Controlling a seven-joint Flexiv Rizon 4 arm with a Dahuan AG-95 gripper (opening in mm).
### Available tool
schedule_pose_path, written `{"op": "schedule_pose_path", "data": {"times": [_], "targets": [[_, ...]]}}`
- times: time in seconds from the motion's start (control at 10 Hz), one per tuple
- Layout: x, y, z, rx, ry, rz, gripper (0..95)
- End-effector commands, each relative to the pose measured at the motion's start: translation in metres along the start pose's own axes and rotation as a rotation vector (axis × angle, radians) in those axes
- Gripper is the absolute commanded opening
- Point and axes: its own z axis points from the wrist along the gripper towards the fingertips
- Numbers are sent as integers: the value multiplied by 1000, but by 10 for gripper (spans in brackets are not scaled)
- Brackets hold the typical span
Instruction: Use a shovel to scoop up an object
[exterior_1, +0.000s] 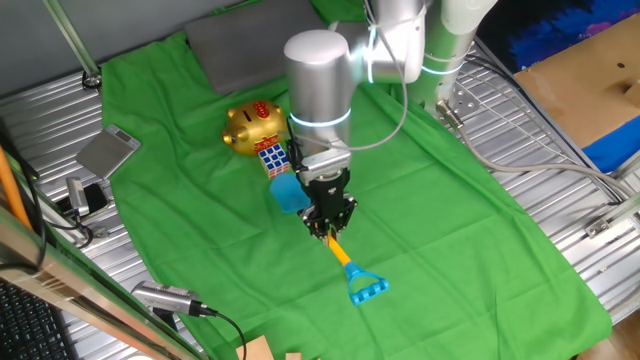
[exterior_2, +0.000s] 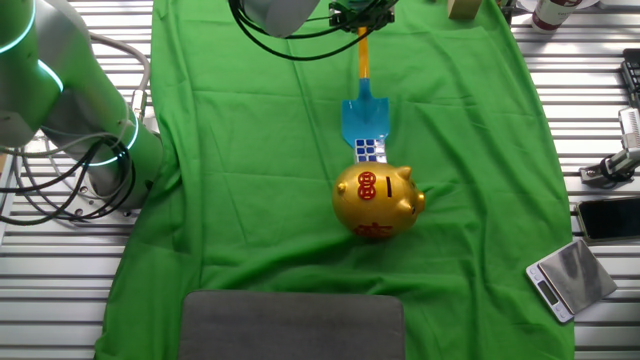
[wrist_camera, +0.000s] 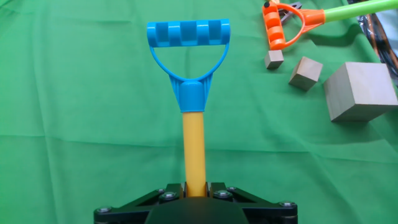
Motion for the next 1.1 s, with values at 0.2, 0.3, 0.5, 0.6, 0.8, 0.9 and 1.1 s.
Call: {"op": "schedule_pose_path", "data": {"times": [0.2,0.3,0.5,0.6,0.8,0.9,1.1], "targets": [[-1,1,-5,-6,-6,4,0],[0,1,-6,-6,-10,3,0],[1,1,-9,-5,-22,3,0],[4,3,-12,-3,-27,-5,0],[8,5,-17,-3,-31,-13,0],[10,6,-19,-4,-30,-19,0],[11,6,-20,-5,-23,-25,0]]}}
